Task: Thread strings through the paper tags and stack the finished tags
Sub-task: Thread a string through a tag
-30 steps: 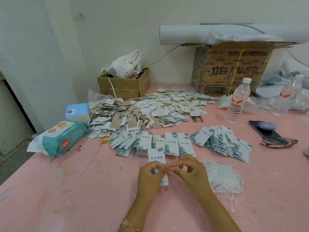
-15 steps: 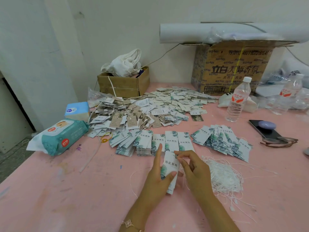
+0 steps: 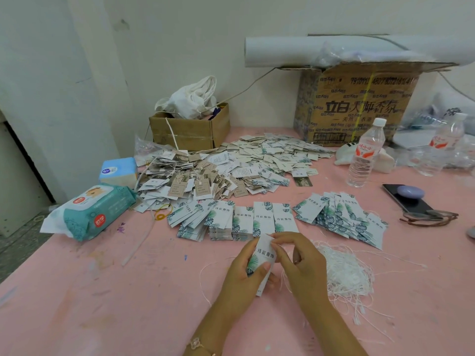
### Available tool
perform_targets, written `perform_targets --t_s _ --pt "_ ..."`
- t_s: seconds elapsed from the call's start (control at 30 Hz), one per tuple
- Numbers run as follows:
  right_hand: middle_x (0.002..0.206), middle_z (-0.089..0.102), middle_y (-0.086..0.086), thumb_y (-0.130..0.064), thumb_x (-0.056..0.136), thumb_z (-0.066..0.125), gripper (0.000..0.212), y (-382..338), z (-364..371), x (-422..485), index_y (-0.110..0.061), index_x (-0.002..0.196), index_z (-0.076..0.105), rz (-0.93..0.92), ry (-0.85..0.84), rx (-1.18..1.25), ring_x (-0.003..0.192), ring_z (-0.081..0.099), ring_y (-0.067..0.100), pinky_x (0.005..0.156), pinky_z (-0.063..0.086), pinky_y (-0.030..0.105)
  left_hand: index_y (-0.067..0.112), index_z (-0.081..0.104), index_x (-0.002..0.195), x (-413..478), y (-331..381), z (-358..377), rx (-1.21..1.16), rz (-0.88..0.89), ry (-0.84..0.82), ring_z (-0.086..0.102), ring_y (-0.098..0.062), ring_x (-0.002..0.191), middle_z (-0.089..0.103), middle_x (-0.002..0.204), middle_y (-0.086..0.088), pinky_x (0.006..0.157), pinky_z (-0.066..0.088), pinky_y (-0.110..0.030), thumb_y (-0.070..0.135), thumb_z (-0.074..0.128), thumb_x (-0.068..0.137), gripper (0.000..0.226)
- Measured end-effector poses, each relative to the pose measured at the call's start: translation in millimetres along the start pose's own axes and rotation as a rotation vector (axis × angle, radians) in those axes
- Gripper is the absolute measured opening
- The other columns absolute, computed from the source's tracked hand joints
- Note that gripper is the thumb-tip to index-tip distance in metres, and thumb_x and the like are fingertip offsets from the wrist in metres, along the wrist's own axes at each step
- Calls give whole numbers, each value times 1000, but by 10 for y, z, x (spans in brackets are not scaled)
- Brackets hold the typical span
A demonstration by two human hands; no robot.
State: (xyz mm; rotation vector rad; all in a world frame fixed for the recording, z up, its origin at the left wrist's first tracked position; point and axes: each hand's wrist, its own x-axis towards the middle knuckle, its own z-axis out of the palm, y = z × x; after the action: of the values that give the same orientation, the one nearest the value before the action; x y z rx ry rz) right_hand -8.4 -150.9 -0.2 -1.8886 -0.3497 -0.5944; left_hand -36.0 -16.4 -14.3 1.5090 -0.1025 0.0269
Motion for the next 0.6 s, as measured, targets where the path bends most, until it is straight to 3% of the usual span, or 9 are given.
perform_targets --t_s 0.1,0.2,0.27,0.47,0.6 --pt "98 67 -19 -6 83 71 26 -3 -1 9 -31 85 65 -17 35 -19 54 46 -1 52 31 9 32 52 134 10 -28 6 26 6 14 70 -26 83 70 108 -8 63 56 -31 9 59 96 45" --pt "100 66 -19 -5 80 73 24 -11 0 5 -28 83 66 -42 28 -21 61 49 -9 52 31 8 33 53 133 14 -46 7 60 28 36 68 -31 102 68 119 -3 84 57 -44 14 61 96 43" --pt "101 66 -18 -5 79 74 26 -18 -2 3 -29 82 65 -52 21 -23 63 50 -10 52 31 7 32 52 134 16 -51 5 71 32 44 67 -34 103 67 121 -5 88 56 -49 15 61 95 44" --pt "104 65 -13 -4 78 76 28 -4 5 75 -31 75 69 132 -21 170 46 32 4 51 32 17 26 51 138 20 -52 4 70 27 57 67 -26 104 67 122 3 88 57 -45 12 62 94 47" --pt "98 68 -8 -2 80 72 25 -23 7 94 -25 73 67 351 -86 357 55 51 21 57 45 31 26 50 139 14 -46 -5 64 28 42 67 -19 105 66 124 3 82 59 -40 11 61 94 49"
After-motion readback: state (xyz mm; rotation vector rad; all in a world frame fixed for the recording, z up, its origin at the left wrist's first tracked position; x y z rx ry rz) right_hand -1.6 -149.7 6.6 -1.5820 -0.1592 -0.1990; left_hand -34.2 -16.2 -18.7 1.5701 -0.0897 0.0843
